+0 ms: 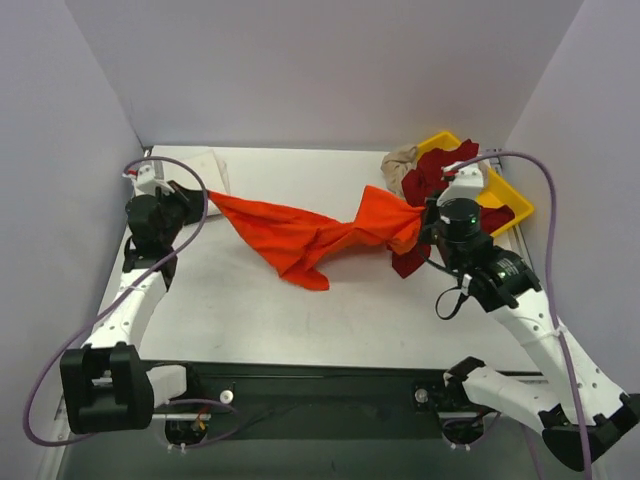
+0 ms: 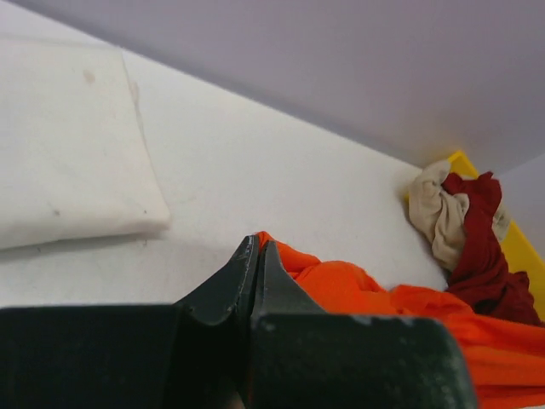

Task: Fold and stack the t-shirts
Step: Flatten out the tshirt

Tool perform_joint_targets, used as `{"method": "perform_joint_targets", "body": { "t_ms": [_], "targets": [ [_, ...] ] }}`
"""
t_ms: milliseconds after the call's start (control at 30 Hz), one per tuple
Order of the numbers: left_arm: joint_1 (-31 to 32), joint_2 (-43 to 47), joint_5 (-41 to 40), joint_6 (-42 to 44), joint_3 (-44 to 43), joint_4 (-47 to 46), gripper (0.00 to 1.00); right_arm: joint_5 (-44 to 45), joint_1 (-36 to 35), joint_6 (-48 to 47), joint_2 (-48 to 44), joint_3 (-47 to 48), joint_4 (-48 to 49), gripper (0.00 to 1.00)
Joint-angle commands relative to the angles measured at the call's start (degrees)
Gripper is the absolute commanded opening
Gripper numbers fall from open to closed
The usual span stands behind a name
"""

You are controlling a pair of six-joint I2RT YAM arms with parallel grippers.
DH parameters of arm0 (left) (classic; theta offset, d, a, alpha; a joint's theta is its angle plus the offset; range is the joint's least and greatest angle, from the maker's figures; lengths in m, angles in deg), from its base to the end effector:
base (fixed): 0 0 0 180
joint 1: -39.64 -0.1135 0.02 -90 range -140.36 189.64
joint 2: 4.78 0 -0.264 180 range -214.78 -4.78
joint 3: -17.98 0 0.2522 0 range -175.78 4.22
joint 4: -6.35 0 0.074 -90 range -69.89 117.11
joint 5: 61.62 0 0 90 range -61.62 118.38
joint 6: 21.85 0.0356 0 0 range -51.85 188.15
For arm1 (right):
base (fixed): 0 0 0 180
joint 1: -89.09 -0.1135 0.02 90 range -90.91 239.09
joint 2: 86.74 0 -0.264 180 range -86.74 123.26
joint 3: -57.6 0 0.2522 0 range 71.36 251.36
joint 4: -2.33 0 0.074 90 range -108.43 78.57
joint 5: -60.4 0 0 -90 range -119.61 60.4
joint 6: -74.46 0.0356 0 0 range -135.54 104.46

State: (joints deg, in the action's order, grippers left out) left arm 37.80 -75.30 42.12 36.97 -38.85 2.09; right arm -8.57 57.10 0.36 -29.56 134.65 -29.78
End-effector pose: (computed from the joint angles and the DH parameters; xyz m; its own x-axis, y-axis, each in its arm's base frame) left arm 0.2842 0.0007 0.2849 -0.2452 -0.5110 -0.8238 0.0889 0.8343 -0.5440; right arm 0.1924 0.1051 0.3983 -0.2269 0.1598 -0.9607 -0.1402 0.9708 0.1946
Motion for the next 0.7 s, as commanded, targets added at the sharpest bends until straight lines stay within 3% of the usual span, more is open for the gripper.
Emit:
{"method": "perform_joint_targets", "body": {
  "t_ms": [0, 267, 667],
  "targets": [
    [-2.1, 8.5, -0.4, 0.9, -2.5, 3.3, 0.00, 5.4, 0.6, -2.7, -4.7, 2.3, -1.7, 0.01],
    [-2.2, 21.8, -6.2, 3.3, -2.5, 11.3, 0.00, 9.0, 0.7, -2.0, -17.3, 0.1, -3.6, 0.01],
    [-2.2, 22.2, -3.4, 3.5, -12.6, 15.6, 0.00, 7.0, 0.7, -0.6, -21.9, -1.4, -4.7, 0.02]
  ]
}}
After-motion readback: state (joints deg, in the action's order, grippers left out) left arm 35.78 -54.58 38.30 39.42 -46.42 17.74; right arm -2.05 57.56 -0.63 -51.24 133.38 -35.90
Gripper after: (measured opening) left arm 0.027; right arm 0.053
